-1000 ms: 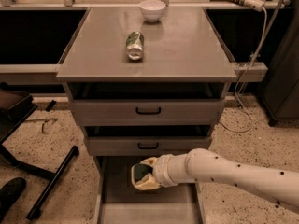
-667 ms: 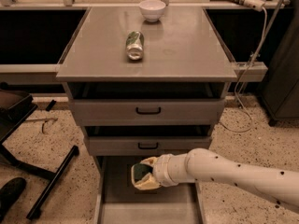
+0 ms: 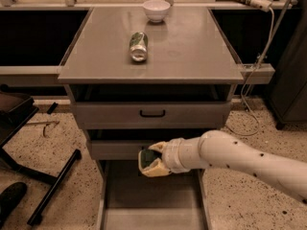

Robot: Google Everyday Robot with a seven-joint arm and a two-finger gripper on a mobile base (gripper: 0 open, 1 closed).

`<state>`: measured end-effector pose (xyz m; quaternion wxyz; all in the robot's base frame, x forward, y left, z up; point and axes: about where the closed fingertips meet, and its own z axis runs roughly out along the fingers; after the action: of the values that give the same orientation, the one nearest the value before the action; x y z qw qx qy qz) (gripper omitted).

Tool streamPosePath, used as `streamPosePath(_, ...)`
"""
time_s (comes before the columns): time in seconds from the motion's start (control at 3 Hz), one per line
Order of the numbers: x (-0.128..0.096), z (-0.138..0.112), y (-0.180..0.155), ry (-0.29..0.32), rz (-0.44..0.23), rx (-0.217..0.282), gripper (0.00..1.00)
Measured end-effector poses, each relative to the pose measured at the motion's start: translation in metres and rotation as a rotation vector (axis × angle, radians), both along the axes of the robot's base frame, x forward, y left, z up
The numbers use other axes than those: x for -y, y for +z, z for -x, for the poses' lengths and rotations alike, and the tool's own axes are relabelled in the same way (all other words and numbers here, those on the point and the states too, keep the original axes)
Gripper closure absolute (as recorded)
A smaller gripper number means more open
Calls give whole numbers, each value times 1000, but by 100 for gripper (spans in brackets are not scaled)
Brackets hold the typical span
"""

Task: Pick sponge from bottom drawer and place on counter

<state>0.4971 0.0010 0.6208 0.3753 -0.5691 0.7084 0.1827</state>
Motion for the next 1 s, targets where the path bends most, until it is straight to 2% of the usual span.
streamPosePath(0.33, 9, -21, 98, 13, 16, 63, 100)
streamPosePath(0.67, 8, -28, 203, 50, 31, 102, 100)
streamPosePath(1.0, 8, -28, 203, 50, 31, 103, 100)
